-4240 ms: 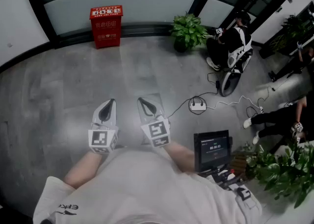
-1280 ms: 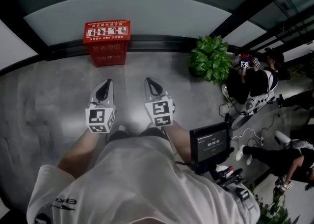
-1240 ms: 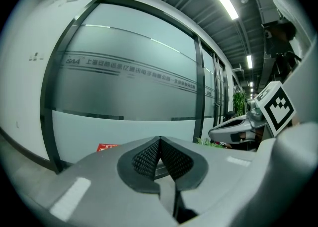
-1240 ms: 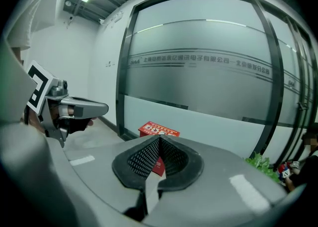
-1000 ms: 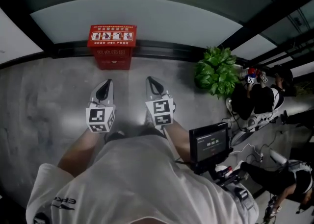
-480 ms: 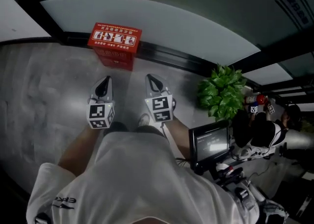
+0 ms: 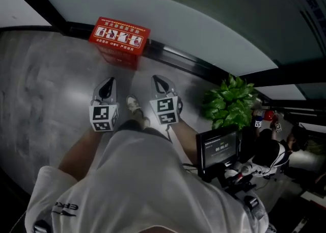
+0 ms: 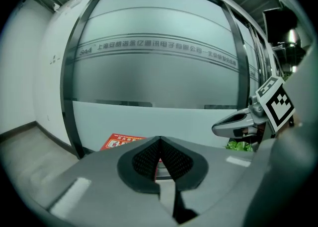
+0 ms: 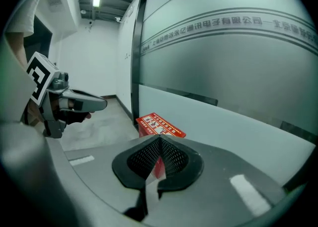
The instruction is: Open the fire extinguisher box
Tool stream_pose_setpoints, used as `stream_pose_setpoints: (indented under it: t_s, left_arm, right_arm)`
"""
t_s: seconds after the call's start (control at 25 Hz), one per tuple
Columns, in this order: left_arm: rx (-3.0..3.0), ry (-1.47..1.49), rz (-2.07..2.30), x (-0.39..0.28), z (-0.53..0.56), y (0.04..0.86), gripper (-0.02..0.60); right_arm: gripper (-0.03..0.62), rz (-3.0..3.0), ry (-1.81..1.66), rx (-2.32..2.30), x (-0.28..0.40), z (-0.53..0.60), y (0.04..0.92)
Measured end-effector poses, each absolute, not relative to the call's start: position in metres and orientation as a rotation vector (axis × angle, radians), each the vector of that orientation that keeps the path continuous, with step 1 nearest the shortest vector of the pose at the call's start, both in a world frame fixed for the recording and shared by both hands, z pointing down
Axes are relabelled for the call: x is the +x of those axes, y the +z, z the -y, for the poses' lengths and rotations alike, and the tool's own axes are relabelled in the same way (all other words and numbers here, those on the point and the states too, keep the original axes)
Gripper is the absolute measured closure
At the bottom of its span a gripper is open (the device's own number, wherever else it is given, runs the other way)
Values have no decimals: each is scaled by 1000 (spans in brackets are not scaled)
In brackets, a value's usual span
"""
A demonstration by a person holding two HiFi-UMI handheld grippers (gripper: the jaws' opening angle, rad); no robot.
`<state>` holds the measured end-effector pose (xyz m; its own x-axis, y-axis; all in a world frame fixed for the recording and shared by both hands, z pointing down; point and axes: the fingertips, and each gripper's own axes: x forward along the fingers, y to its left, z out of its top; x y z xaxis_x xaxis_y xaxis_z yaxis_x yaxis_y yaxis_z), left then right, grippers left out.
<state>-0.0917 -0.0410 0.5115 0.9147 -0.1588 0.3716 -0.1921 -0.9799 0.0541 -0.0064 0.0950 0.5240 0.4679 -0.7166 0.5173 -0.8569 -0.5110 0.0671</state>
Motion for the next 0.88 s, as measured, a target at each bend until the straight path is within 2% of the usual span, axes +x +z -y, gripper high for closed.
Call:
stream_pose_setpoints:
  t_s: [0.4,0.88]
  left_arm:
    - [2891,626,396,-26,95,550,578]
    - [2647,599,982,-32,157,579,578]
  right_arm:
    - [580,1440,575,2130,57,-21,545]
    - [580,1792,419,1715,84,88,573]
